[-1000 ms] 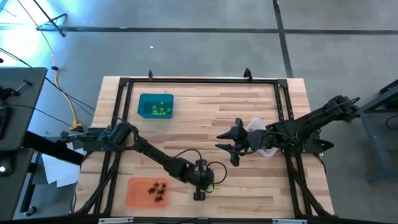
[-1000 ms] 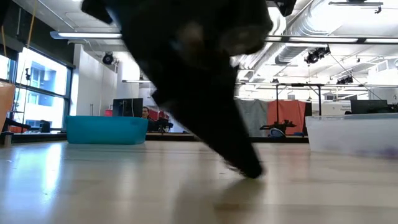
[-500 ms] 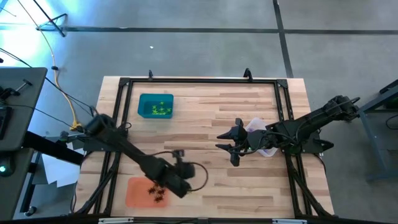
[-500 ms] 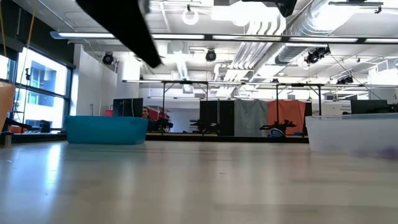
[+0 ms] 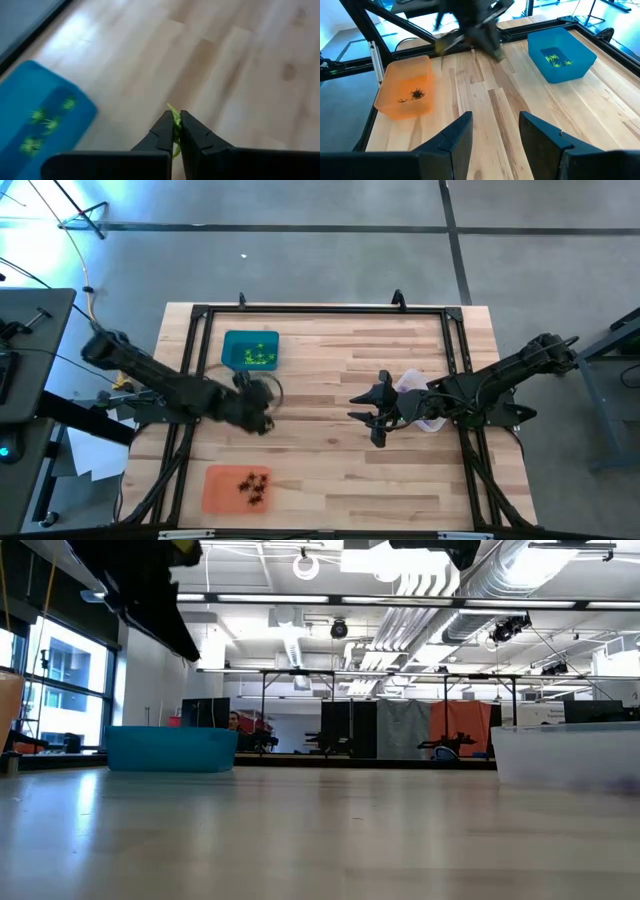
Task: Sort Halloween decoration
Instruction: Put the green spider toy into the blue bin
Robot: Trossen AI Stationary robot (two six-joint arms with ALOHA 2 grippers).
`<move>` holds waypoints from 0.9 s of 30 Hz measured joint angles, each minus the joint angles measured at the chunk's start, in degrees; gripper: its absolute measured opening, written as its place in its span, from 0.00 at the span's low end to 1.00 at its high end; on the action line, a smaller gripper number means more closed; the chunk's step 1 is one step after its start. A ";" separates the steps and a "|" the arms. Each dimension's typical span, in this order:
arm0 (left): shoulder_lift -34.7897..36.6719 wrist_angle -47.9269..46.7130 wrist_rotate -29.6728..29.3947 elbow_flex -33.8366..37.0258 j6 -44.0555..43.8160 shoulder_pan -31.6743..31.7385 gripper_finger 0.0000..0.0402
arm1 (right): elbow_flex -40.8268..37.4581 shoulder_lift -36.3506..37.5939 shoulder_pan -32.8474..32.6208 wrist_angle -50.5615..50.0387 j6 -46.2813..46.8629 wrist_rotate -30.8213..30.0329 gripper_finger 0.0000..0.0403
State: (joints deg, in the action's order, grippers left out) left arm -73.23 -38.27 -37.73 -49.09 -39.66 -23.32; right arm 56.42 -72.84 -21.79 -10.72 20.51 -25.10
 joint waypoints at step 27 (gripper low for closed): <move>11.94 16.20 14.90 14.61 22.89 46.31 0.00 | 0.00 -0.02 -0.01 -1.14 0.00 0.00 0.39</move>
State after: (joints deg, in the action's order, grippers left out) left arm -61.29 -22.07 -22.82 -34.48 -16.78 22.99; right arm 56.42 -72.86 -21.80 -11.86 20.51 -25.10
